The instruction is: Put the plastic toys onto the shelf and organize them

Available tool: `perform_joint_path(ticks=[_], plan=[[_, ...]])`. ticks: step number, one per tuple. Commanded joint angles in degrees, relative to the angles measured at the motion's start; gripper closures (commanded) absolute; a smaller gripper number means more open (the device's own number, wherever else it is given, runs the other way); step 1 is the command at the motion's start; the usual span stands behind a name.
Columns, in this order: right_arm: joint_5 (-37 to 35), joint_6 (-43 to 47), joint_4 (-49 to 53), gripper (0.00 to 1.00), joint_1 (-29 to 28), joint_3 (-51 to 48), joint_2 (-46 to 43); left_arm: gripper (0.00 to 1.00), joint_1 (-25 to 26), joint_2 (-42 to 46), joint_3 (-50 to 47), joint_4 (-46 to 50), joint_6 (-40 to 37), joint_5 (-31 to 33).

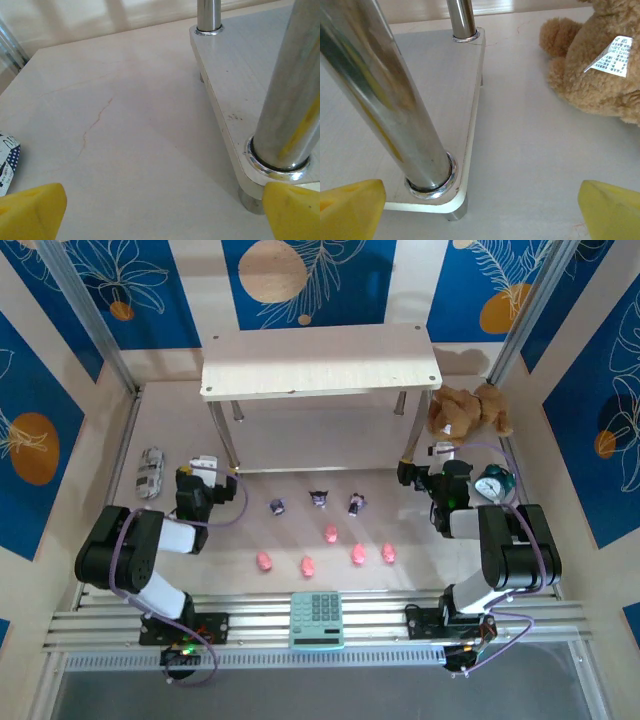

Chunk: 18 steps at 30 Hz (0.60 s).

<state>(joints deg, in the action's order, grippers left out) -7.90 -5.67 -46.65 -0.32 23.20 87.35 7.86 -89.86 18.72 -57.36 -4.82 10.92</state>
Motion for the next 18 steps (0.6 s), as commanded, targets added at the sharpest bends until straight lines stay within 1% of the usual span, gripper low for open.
perform_joint_path(ticks=[1, 18], plan=[[0.78, -0.57, 0.00, 0.01, -0.09, 0.43, -0.08, 0.00, -0.77, 0.04, 1.01, -0.01, 0.56, -0.72], [0.85, -0.61, 0.15, 0.01, -0.03, 0.52, -0.08, 0.00, -0.75, 0.04, 1.31, 0.41, 0.61, -0.99]])
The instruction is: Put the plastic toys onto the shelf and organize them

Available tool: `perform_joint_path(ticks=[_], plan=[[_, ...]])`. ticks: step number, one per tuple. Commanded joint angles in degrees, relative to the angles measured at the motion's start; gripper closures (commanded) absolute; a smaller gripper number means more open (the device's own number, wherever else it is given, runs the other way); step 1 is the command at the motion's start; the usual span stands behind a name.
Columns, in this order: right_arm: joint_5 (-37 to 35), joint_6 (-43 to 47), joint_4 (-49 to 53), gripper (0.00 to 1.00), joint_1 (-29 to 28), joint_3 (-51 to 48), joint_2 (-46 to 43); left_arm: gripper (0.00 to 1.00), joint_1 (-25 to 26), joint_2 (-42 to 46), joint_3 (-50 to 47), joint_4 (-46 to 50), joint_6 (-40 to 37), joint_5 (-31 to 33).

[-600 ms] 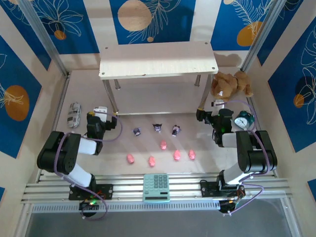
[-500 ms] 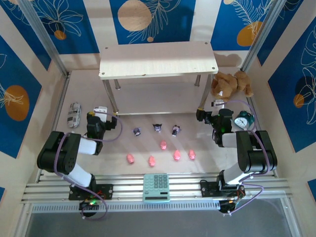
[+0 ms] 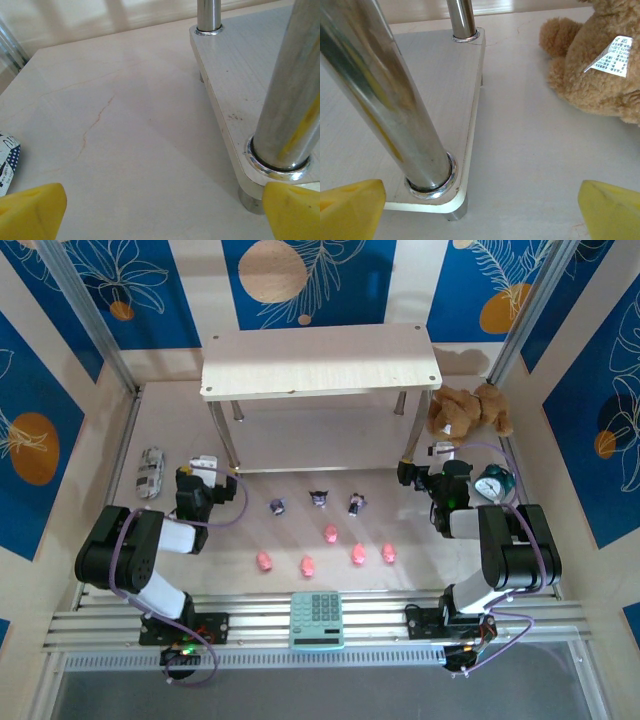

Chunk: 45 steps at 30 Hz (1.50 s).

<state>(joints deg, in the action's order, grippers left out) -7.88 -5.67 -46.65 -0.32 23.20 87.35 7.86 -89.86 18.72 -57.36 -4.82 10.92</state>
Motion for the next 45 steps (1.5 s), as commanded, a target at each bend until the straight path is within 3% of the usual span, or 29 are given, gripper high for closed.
perform_joint_path(ticks=[1, 14, 18, 20, 24, 31, 34, 39, 45], plan=[[0.84, -0.57, 0.15, 0.01, -0.05, 0.46, -0.08, 0.00, -0.81, 0.04, 1.31, 0.46, 0.60, -0.99], [1.11, -0.66, 0.34, 0.03, 0.03, 0.62, -0.08, 0.00, -2.07, 0.13, 2.24, 2.48, 1.21, -3.95], [3.84, -0.31, 2.26, 0.26, 0.58, 1.46, -0.54, 0.20, -3.01, 0.35, 2.50, 3.32, 1.66, -6.22], [3.72, -0.89, 3.14, 0.26, 0.85, 1.77, -0.99, 0.30, -3.02, 1.84, 3.47, 6.14, 1.47, -6.89], [1.56, -2.19, 5.60, 0.23, 1.32, 2.74, -2.19, 0.37, -3.03, 6.85, 5.95, 14.97, 0.98, -7.96], [-2.22, -2.03, 20.75, 0.24, -0.30, 6.75, -14.51, 0.43, -3.02, 22.24, 8.77, 29.43, 3.98, -7.76], [-3.20, -2.61, 33.77, 0.30, -2.46, 10.70, -21.84, 0.46, -2.63, 28.00, 12.26, 38.48, 7.61, -9.84], [-1.76, -7.65, 58.19, 0.34, -7.33, 18.37, -30.39, 0.55, -0.89, 33.85, 18.16, 54.89, 11.24, -13.24], [-5.52, -15.57, 79.75, 0.31, -18.26, 24.61, -32.80, 0.57, 3.33, 41.49, 20.62, 69.37, 14.40, -9.57]])
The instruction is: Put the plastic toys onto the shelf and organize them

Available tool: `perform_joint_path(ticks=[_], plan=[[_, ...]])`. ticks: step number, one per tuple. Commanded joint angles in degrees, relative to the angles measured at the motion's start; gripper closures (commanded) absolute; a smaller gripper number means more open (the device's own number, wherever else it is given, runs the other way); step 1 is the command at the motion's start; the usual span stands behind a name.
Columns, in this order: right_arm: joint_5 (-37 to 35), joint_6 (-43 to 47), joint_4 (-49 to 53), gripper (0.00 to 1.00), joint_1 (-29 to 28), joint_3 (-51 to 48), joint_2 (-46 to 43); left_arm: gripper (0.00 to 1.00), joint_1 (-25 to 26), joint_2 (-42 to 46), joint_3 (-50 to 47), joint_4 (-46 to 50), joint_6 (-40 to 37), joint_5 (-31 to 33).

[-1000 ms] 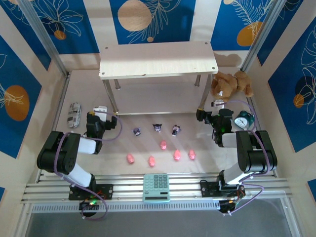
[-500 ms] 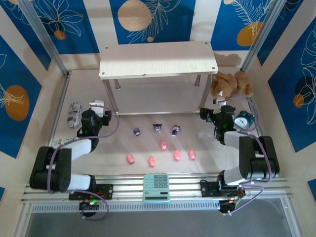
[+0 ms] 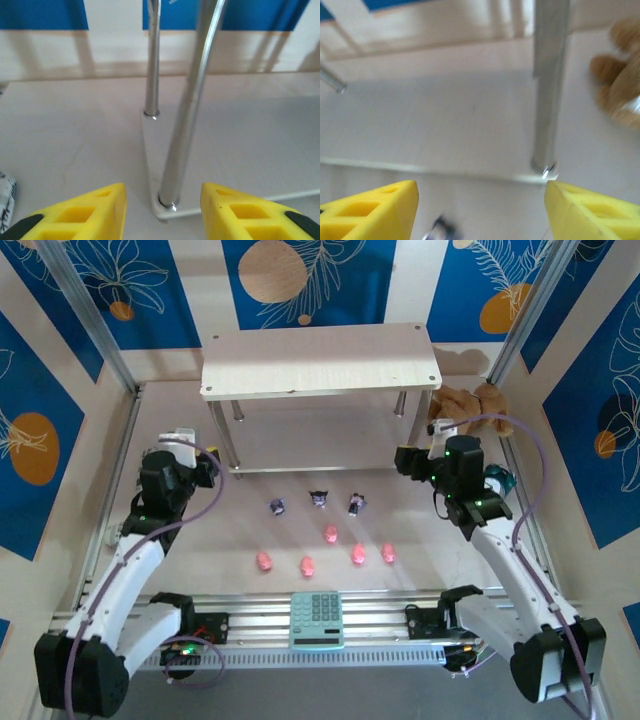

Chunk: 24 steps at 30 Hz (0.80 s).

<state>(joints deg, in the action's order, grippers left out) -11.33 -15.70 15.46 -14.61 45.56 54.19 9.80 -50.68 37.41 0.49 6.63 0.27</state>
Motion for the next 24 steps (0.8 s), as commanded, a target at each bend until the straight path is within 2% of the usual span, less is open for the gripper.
perform_joint_path(ticks=[1, 5, 8, 10, 17, 24], plan=[[-2.81, -8.14, 21.44, 0.30, -6.27, 3.20, 1.13, 0.57, 1.96, 3.09, 2.23, 13.80, 3.32, 2.07], [-5.19, -22.82, 29.70, 0.37, -15.69, 4.42, 5.18, 0.57, 4.27, 4.84, 2.67, 19.41, 3.45, 5.91], [-7.69, -34.33, 27.89, 0.41, -22.63, 3.10, 8.47, 0.58, 5.05, 4.34, 2.92, 20.86, 3.47, 6.57], [-8.57, -38.50, 25.21, 0.44, -25.38, 2.80, 11.17, 0.58, 5.23, 3.53, 2.93, 20.46, 3.72, 5.83], [-14.22, -41.47, 27.25, 0.45, -29.74, 12.66, 26.80, 0.58, 5.53, 0.72, 3.90, 18.42, 3.39, 4.47], [-17.18, -42.22, 26.13, 0.44, -28.85, 16.85, 35.31, 0.58, 5.52, 0.43, 4.07, 19.01, 1.58, 4.41]])
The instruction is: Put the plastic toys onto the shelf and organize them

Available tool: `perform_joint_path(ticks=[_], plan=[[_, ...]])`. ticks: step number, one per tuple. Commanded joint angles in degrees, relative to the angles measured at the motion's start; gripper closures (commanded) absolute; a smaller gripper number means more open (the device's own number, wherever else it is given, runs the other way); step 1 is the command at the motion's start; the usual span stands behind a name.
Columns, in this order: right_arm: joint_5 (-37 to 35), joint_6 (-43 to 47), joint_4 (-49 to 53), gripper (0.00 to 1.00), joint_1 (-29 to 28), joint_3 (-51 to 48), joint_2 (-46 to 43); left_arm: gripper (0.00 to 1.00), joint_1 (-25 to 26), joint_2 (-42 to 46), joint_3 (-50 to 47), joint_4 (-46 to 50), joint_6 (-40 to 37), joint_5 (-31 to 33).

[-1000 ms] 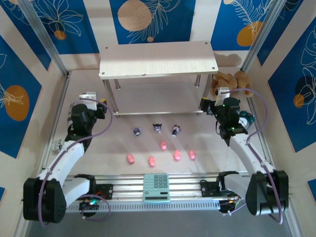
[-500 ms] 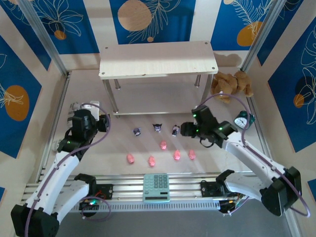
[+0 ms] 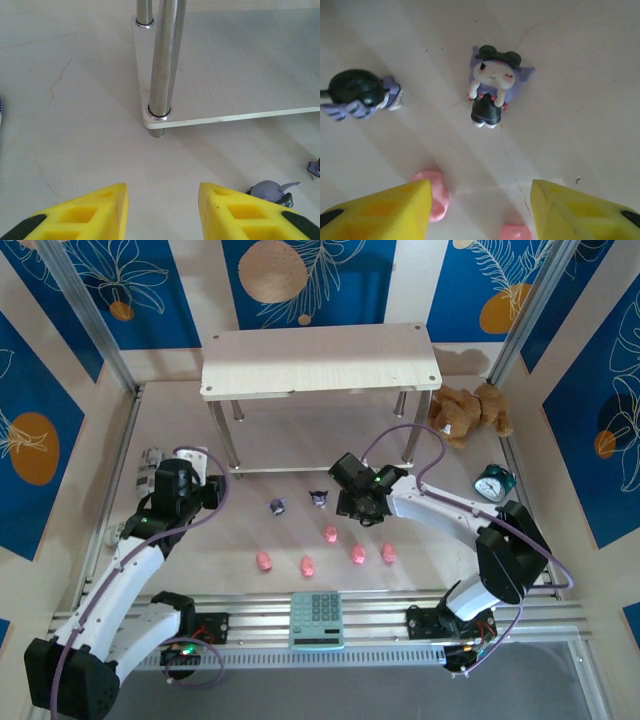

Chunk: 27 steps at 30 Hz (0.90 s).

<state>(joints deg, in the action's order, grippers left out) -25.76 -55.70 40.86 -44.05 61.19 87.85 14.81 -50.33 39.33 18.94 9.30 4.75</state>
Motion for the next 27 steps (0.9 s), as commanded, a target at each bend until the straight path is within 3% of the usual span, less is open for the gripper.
perform_joint_path(ticks=[1, 27], plan=[[-2.29, -2.10, 0.41, 0.44, 1.12, 1.60, 2.61, 0.58, 0.51, 0.06, 2.15, 0.80, -1.54, -0.01], [-2.24, 1.64, -5.66, 0.47, 4.49, 4.39, 14.14, 0.58, 0.48, -2.80, 3.21, 0.42, -2.96, -0.10]])
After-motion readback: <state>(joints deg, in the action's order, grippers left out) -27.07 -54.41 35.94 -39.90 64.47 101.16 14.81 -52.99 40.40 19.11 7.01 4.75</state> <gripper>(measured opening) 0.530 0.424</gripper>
